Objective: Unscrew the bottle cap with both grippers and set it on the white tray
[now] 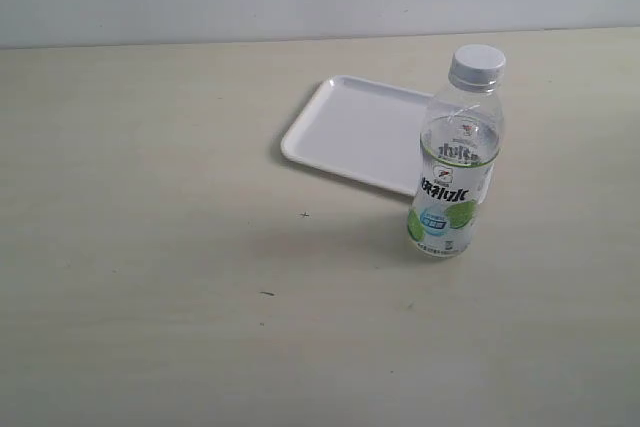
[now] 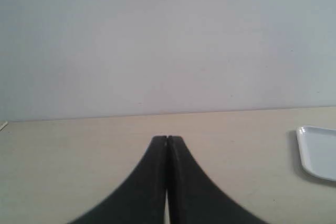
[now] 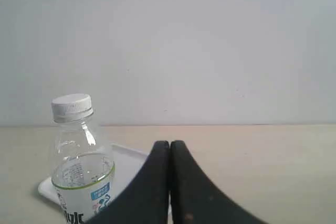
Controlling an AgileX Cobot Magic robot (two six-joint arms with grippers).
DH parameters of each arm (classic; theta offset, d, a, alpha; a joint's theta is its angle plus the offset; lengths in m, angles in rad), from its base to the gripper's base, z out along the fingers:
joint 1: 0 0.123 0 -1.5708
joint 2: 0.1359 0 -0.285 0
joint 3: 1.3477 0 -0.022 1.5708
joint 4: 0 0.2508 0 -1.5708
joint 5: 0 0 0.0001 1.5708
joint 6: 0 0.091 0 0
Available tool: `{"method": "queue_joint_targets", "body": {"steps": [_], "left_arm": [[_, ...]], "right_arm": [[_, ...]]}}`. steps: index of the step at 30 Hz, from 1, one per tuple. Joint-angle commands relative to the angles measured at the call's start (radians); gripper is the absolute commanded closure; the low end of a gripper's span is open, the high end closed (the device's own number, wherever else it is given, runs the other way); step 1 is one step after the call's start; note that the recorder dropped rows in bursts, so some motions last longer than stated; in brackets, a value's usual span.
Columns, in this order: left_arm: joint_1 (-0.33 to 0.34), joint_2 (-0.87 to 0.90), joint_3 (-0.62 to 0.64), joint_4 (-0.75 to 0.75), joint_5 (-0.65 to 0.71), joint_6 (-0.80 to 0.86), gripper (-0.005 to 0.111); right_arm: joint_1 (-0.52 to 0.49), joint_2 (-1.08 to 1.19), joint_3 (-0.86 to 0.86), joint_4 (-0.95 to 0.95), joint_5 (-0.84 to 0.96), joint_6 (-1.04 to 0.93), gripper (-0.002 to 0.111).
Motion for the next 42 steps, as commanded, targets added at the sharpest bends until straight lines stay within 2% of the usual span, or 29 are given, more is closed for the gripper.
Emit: {"method": "queue_joint_targets", "body": {"steps": [1,3,8,10,12,16,23,42], "left_arm": [[0.0,-0.006,0.003,-0.008,-0.004,-0.004,0.107],[0.0,-0.006,0.003,-0.008,-0.004,-0.004,0.107],[0.0,-0.006,0.003,-0.008,-0.004,-0.004,0.107],[0.0,-0.006,0.003,-0.008,-0.004,-0.004,0.107],[0.0,-0.006,0.003,-0.008,-0.004,-0.004,0.107],[0.0,-0.006,0.003,-0.008,-0.004,-0.004,0.107],[0.0,-0.006,0.003,-0.008,-0.004,-0.004,0.107],[0.0,-0.006,0.003,-0.008,-0.004,-0.004,0.107]], "right_arm": [[-0.004,-0.007,0.004,0.014,-0.103,0.006,0.108],[-0.004,-0.007,0.004,0.087,-0.182,0.098,0.108],[-0.004,-0.007,0.004,0.1,-0.494,0.09,0.108],[-0.004,-0.007,0.004,0.102,-0.558,0.124,0.108],[-0.004,-0.007,0.004,0.102,-0.542,0.17,0.108],[-0.004,-0.007,0.004,0.102,-0.341,0.27,0.108],[-0.004,-0.007,0.004,0.1,-0.119,0.209,0.108],[-0.004,-0.007,0.004,0.09,-0.166,0.16,0.108]]}}
